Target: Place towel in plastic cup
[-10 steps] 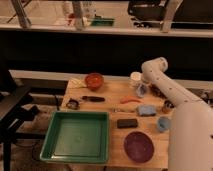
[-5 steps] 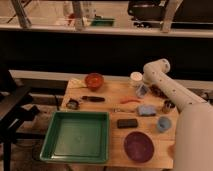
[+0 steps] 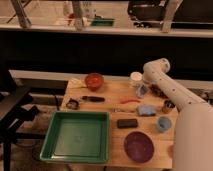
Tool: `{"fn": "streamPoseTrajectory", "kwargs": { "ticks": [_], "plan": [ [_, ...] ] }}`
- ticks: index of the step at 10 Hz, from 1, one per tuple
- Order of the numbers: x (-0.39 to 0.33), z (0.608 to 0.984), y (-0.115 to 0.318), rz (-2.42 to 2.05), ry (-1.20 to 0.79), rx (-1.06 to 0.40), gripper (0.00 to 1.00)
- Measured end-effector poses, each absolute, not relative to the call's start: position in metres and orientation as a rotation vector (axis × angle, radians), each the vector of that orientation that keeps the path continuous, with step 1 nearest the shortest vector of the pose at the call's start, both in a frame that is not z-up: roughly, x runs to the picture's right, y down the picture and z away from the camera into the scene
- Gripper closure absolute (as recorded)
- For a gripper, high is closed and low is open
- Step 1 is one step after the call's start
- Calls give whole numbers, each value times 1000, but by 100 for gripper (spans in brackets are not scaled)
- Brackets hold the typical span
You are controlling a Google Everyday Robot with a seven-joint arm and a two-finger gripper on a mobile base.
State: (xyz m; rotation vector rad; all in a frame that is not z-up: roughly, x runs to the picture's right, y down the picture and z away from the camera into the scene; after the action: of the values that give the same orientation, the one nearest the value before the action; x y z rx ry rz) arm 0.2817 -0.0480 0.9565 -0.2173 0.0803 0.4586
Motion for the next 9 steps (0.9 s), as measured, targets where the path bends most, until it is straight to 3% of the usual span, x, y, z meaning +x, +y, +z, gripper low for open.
{"fn": "streamPoseTrajectory", "kwargs": {
  "ticks": [9],
  "plan": [
    [255, 957, -52, 416, 61, -211, 100]
  ]
}}
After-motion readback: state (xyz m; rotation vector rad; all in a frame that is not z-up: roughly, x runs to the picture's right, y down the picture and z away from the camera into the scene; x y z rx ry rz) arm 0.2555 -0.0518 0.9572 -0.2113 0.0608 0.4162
